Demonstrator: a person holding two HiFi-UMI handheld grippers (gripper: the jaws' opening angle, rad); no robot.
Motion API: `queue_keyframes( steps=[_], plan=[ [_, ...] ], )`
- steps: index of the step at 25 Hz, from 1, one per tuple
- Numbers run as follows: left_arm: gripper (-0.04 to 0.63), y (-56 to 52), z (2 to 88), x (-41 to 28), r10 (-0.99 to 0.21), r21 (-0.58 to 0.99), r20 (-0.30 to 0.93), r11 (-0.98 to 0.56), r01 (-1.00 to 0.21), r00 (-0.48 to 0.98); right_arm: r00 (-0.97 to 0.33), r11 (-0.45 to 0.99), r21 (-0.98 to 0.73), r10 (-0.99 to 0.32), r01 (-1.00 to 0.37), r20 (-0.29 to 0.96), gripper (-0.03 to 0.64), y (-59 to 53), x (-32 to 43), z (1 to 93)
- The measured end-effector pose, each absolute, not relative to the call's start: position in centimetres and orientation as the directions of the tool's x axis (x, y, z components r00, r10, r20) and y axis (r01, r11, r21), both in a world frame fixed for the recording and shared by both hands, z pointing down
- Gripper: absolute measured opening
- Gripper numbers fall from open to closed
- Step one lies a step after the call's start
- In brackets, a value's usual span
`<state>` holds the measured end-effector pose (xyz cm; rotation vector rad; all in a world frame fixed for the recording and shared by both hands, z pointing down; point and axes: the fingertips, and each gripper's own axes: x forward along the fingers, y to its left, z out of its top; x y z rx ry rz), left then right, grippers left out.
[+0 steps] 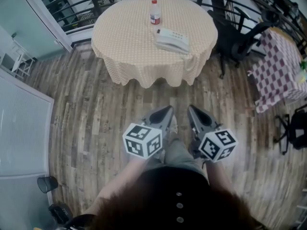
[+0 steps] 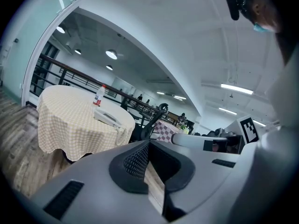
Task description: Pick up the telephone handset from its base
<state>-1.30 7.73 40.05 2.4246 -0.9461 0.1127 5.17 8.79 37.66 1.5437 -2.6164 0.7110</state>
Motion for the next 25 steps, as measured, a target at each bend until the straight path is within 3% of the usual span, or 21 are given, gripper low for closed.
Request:
queue_keyframes(
  steps=[6, 25],
  plan=[
    [0.008, 3.6, 40.8, -1.0, -0.607, 0.443, 0.268, -0.612, -0.655, 0.748, -0.492, 0.384, -0.388, -0.839, -0.838, 0.233, 0.011, 4.4, 6.4, 38.5],
    [0.008, -16.7, 39.1, 2.8, -0.681, 0.425, 0.258, -0.557, -0.714, 0.685, -0.614, 0.525, -0.358, -0.760, -0.773, 0.213, 0.011, -16.1, 8.8, 36.2]
  ],
)
